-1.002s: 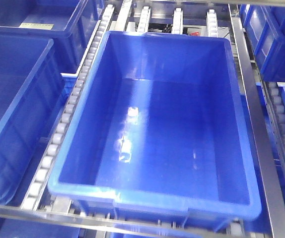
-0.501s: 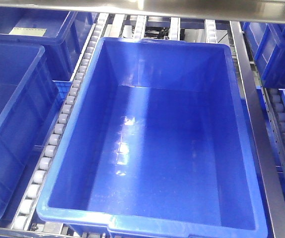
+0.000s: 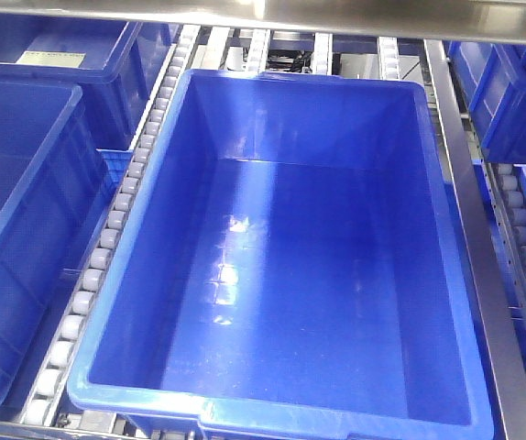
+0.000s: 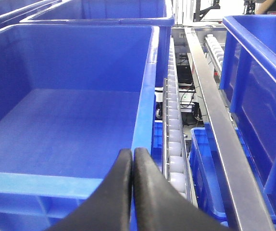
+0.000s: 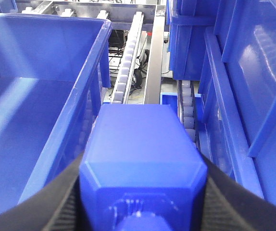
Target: Pour parts from conveyor to right shelf
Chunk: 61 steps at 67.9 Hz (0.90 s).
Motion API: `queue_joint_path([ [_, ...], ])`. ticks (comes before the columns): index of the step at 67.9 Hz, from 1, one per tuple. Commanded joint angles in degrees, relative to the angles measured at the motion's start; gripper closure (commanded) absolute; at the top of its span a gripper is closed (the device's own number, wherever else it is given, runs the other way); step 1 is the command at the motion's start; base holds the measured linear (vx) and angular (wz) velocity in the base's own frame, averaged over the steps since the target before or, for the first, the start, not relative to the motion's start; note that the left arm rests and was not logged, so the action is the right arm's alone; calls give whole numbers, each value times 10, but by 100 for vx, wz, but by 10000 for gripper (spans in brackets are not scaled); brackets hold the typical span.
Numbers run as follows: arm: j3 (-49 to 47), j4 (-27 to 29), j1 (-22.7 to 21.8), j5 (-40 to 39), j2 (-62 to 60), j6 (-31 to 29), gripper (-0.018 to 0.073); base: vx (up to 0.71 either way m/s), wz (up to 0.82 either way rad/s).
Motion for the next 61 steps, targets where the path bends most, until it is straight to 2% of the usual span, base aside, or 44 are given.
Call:
queue_joint_path([
  [1,-15,-1,-1,-46,8,-7,565,0,0],
  [24,-15,-1,-1,-46,8,-11,565,0,0],
  [31,-15,22,-1,-64,19,-19,565,0,0],
  [44,-16,88,-1,-130,111,-55,565,0,0],
  [55,-53,91,0,-154,202,-54,565,0,0],
  [61,-86,91,18,-155,246,-54,565,0,0],
])
